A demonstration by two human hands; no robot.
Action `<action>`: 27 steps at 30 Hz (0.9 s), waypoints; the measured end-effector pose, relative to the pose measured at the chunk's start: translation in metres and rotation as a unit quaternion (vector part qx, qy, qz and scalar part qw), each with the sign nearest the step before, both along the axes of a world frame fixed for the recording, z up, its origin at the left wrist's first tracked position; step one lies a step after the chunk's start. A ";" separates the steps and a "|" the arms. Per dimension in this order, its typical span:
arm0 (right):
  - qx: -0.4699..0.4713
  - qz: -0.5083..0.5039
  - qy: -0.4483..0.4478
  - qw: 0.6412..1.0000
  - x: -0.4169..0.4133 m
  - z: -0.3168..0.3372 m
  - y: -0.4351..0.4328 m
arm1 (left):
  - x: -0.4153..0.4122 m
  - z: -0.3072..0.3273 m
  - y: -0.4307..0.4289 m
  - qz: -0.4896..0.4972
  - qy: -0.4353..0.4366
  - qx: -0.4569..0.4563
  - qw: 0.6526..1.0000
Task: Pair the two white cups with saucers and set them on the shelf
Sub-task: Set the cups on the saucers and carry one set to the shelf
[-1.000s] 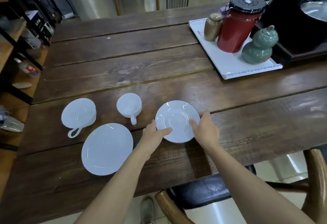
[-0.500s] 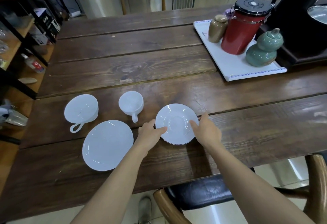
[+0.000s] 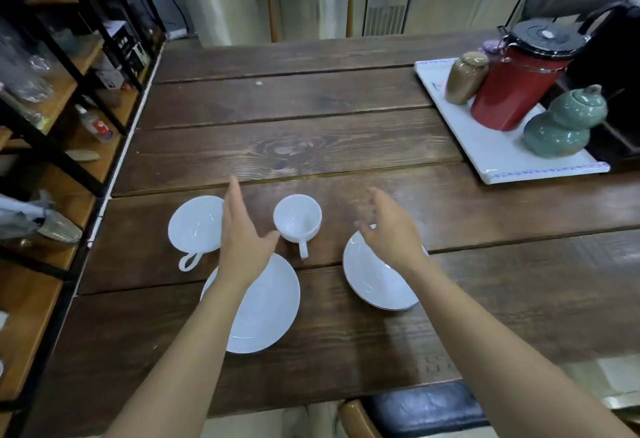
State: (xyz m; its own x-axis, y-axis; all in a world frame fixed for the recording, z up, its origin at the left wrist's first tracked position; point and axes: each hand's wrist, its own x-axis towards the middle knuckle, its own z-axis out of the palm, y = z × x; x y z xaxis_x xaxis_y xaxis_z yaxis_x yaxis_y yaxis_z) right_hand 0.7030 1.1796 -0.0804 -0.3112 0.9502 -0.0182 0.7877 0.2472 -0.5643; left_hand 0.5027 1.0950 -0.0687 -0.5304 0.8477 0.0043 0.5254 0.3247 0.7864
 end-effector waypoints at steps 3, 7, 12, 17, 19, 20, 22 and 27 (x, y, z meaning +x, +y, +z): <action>-0.046 0.087 -0.026 0.995 -0.021 -0.012 0.000 | -0.013 -0.020 -0.003 -0.108 -0.028 -0.088 0.990; -0.082 0.127 -0.052 0.987 -0.042 -0.027 0.003 | -0.022 -0.033 0.002 -0.157 -0.099 -0.153 0.971; -0.098 0.134 -0.026 0.986 -0.060 -0.036 0.007 | -0.027 -0.037 0.016 -0.193 -0.137 -0.123 0.964; -0.143 0.128 0.084 0.978 -0.070 -0.039 0.011 | -0.028 -0.037 0.026 -0.186 -0.169 -0.075 0.965; -0.156 0.124 0.112 0.974 -0.074 -0.037 0.011 | -0.028 -0.037 0.028 -0.177 -0.169 -0.067 0.967; -0.160 0.120 0.120 0.972 -0.075 -0.036 0.011 | -0.027 -0.037 0.028 -0.174 -0.168 -0.062 0.968; -0.164 0.107 0.140 0.971 -0.074 -0.033 0.011 | -0.025 -0.034 0.028 -0.166 -0.170 -0.048 0.970; -0.140 0.088 0.209 0.964 -0.049 -0.005 0.007 | -0.006 -0.013 0.033 -0.183 -0.158 -0.014 0.970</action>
State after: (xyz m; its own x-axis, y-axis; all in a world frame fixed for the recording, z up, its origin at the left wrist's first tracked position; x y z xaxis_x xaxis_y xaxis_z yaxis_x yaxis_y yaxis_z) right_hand 0.6539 1.1869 -0.0856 -0.5024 0.8583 -0.1044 0.4367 0.1477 -0.8874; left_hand 0.4967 1.1282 -0.0815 -0.1658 0.9768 -0.1354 0.3432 0.1859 0.9207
